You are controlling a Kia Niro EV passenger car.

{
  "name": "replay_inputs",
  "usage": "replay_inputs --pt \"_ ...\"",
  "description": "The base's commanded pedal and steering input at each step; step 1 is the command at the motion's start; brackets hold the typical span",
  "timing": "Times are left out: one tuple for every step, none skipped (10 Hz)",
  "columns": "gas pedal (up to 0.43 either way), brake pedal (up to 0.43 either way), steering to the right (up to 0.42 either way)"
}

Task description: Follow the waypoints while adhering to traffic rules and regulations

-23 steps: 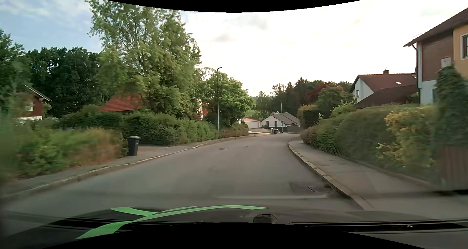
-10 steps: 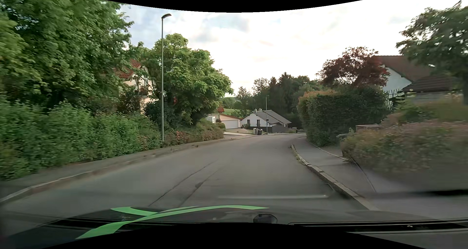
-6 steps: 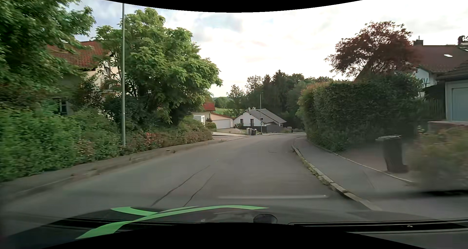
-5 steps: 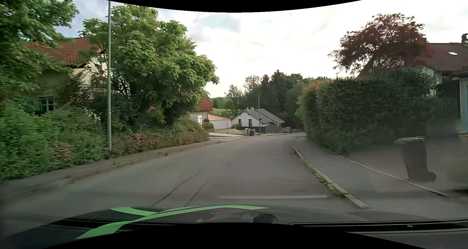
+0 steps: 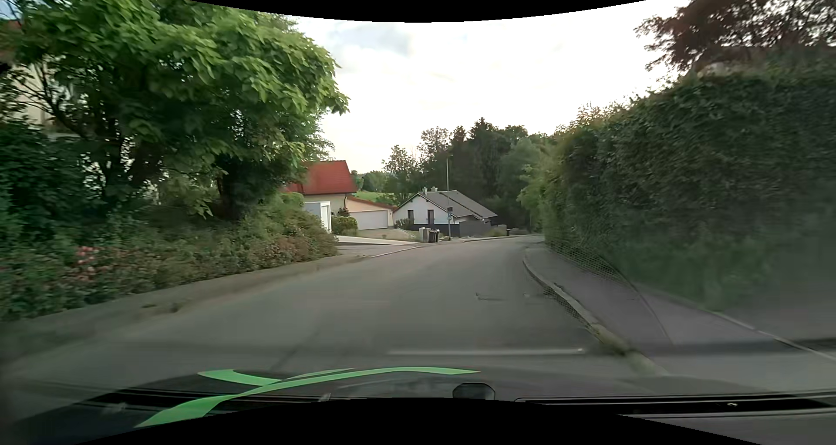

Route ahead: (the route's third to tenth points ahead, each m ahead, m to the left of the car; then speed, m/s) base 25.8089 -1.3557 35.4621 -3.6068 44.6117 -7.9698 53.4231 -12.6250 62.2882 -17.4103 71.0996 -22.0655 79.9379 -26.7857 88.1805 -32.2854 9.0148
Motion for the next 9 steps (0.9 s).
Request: replay_inputs --pt "0.000 0.000 0.038" --pt "0.000 0.000 0.036" --pt "0.000 0.000 0.036" --pt "0.000 0.000 0.035" --pt "0.000 0.000 0.036" --pt "0.000 0.000 0.035" --pt "0.000 0.000 0.036" --pt "0.000 0.000 0.035" --pt "0.000 0.000 0.036"
